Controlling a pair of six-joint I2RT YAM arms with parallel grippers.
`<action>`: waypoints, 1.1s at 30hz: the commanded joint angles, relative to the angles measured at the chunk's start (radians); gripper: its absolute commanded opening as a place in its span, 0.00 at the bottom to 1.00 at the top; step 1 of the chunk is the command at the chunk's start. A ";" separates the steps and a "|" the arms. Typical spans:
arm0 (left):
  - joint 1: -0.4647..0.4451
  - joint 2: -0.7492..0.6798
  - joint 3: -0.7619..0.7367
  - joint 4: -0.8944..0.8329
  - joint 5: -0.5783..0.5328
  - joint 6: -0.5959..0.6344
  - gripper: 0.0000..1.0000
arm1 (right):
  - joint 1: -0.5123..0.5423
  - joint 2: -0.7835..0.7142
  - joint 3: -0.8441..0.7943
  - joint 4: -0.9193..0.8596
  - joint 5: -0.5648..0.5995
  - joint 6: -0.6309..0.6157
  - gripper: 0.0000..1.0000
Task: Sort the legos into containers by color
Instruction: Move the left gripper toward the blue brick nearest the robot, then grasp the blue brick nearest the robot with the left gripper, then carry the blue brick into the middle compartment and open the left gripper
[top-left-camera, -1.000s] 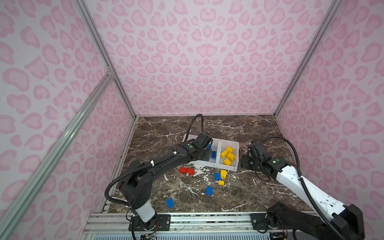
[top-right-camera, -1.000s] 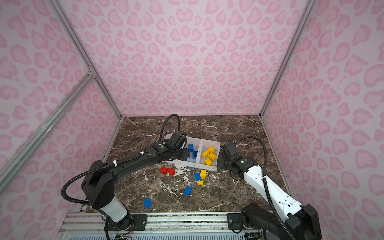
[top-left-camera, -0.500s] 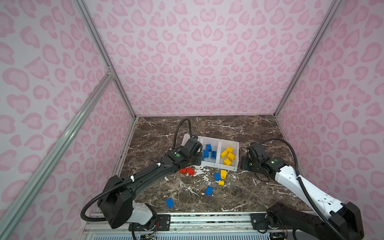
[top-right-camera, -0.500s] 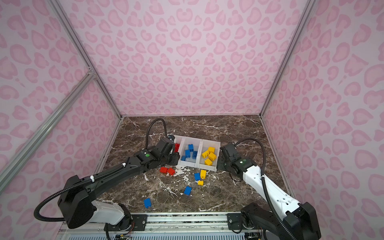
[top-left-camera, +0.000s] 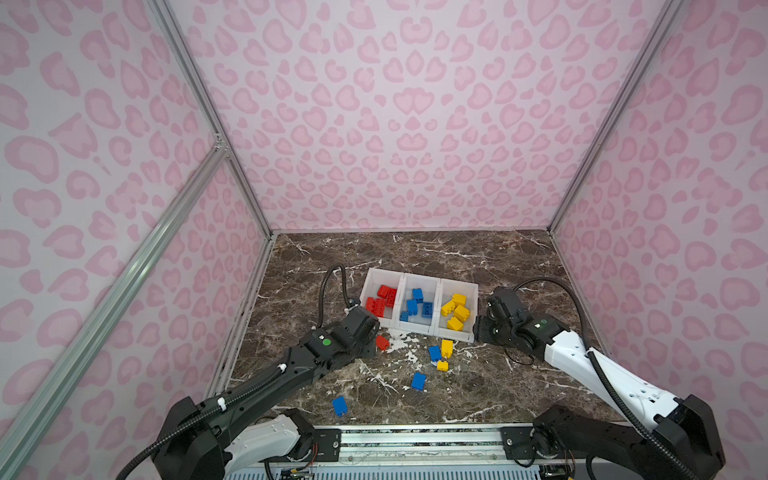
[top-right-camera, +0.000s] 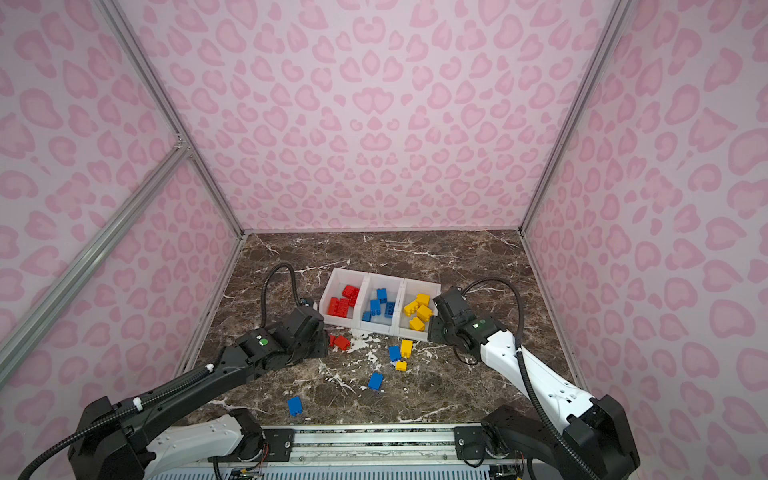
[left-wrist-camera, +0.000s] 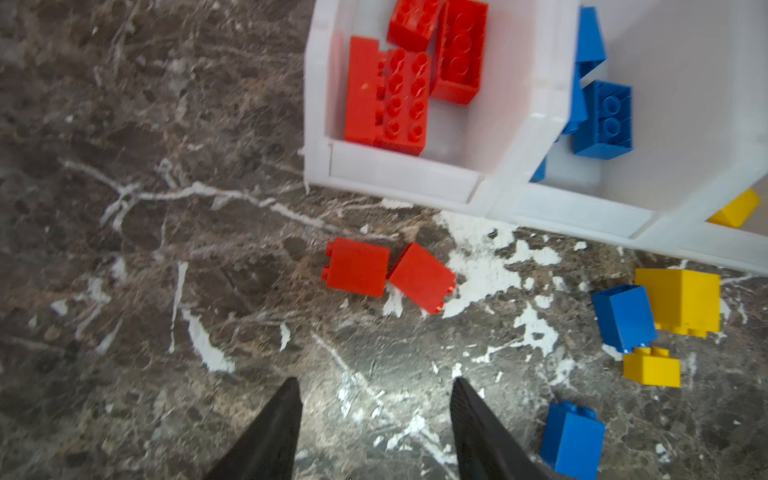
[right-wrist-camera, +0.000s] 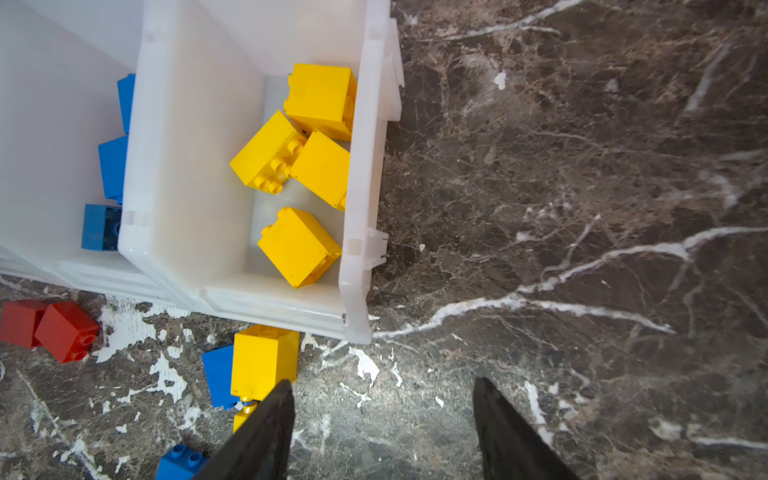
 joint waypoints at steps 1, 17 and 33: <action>-0.004 -0.063 -0.047 -0.122 -0.031 -0.143 0.61 | 0.006 0.007 -0.009 0.016 -0.003 0.008 0.69; -0.146 -0.218 -0.237 -0.329 0.055 -0.487 0.65 | 0.020 0.019 -0.047 0.076 -0.015 0.029 0.69; -0.174 -0.233 -0.346 -0.204 0.169 -0.535 0.60 | 0.026 0.038 -0.059 0.100 -0.025 0.036 0.69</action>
